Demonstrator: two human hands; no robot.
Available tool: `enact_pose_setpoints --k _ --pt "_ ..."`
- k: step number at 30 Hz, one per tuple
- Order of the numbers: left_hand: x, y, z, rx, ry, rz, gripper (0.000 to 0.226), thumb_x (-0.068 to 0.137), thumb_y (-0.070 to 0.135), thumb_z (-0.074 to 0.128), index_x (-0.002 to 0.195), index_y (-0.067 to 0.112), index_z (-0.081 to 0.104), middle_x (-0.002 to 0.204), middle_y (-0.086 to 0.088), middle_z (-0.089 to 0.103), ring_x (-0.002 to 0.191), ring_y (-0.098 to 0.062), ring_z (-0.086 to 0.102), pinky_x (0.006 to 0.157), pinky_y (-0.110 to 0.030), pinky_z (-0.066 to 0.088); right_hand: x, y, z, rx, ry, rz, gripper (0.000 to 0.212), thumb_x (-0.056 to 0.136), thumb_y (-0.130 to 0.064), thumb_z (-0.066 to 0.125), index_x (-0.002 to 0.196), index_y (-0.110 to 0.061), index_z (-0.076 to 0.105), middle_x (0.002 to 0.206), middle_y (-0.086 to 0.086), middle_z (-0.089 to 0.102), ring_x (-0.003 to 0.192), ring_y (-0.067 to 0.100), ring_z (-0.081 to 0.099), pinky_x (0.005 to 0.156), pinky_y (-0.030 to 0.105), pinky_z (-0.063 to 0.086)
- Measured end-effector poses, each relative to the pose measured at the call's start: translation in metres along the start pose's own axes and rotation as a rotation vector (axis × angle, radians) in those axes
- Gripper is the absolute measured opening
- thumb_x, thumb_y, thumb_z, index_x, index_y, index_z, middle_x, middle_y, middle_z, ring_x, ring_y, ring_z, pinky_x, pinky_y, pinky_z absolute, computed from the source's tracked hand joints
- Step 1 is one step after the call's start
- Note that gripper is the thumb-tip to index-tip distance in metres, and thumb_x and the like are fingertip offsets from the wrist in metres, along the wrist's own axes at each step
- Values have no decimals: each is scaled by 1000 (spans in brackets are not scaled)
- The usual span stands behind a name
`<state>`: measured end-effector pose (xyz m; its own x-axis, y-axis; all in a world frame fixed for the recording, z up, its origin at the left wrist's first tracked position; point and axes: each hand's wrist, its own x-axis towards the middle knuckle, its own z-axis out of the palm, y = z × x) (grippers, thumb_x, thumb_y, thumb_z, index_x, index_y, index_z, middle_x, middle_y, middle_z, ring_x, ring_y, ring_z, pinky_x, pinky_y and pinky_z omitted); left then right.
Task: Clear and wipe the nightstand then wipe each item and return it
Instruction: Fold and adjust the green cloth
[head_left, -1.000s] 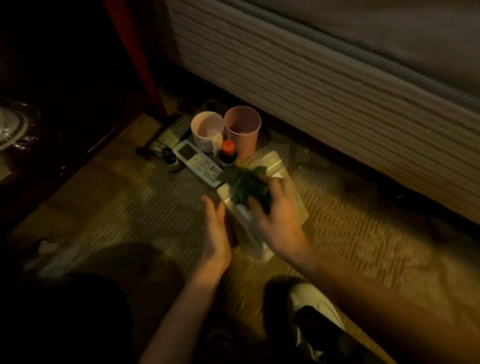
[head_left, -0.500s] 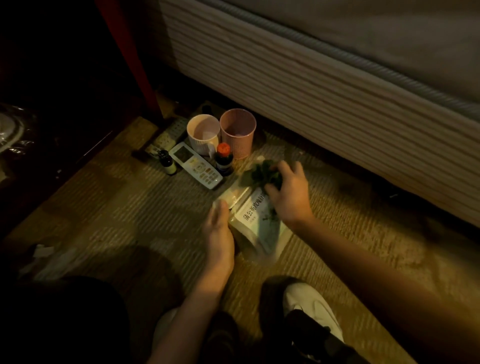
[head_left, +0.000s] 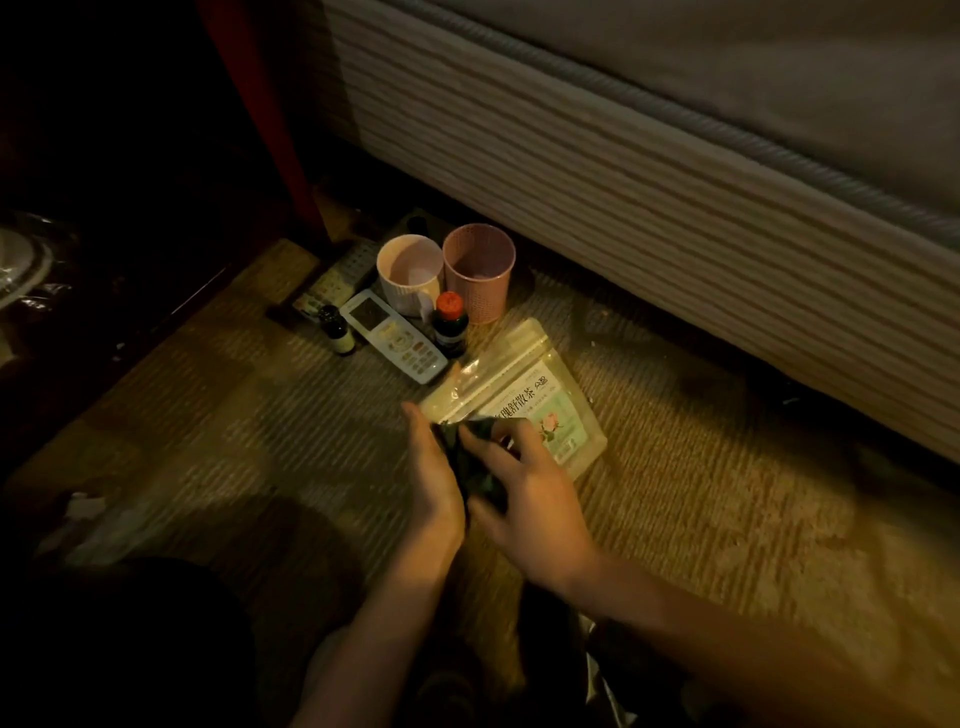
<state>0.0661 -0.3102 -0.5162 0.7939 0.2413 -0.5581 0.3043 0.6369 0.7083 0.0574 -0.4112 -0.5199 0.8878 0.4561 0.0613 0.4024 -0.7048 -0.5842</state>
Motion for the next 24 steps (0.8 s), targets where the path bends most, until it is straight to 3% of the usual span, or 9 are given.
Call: enact_pose_setpoints --k 3,6,11,16,18,21,24 --pt "1 4 -2 49 -26 -5 53 98 52 20 115 22 60 108 -7 69 103 -20 64 81 -32 51 11 9 -3 -19 47 10 55 82 -30 61 136 -25 49 118 4 45 97 16 54 76 29 51" --pt "2 1 -3 121 -44 25 50 98 49 24 131 23 52 123 -8 62 114 -22 58 96 -40 45 37 30 -15 -9 142 183 55 89 -24 56 141 -27 41 127 2 38 107 11 44 89 26 45" --pt "1 0 -4 111 -52 29 38 99 46 22 119 33 52 116 -1 62 111 -17 59 96 -38 45 76 61 -33 -44 130 503 47 94 -24 52 140 -24 42 132 7 36 110 23 53 94 34 48" --pt "2 0 -2 40 -34 5 38 97 52 22 114 39 53 124 -5 61 114 -21 57 101 -44 42 41 36 -17 -70 135 244 52 89 -19 57 139 -23 44 128 2 37 109 14 47 90 21 41" --pt "2 0 -1 16 -45 14 39 98 52 19 110 42 55 116 -1 64 111 -21 59 95 -41 46 12 17 -3 -29 92 98 54 83 -15 61 135 -21 50 121 4 43 103 17 51 85 25 46" --pt "8 0 -5 -23 -36 14 44 99 51 22 108 40 63 100 -3 73 94 -19 69 81 -35 55 -5 5 10 -17 35 -35 51 78 -24 57 129 -19 56 111 8 49 97 23 58 75 32 53" --pt "8 1 -7 25 -43 37 38 98 41 37 126 26 57 114 -9 68 102 -22 67 84 -36 54 11 17 3 -69 61 -48 46 81 -24 60 126 -17 59 108 9 51 90 23 59 69 33 54"
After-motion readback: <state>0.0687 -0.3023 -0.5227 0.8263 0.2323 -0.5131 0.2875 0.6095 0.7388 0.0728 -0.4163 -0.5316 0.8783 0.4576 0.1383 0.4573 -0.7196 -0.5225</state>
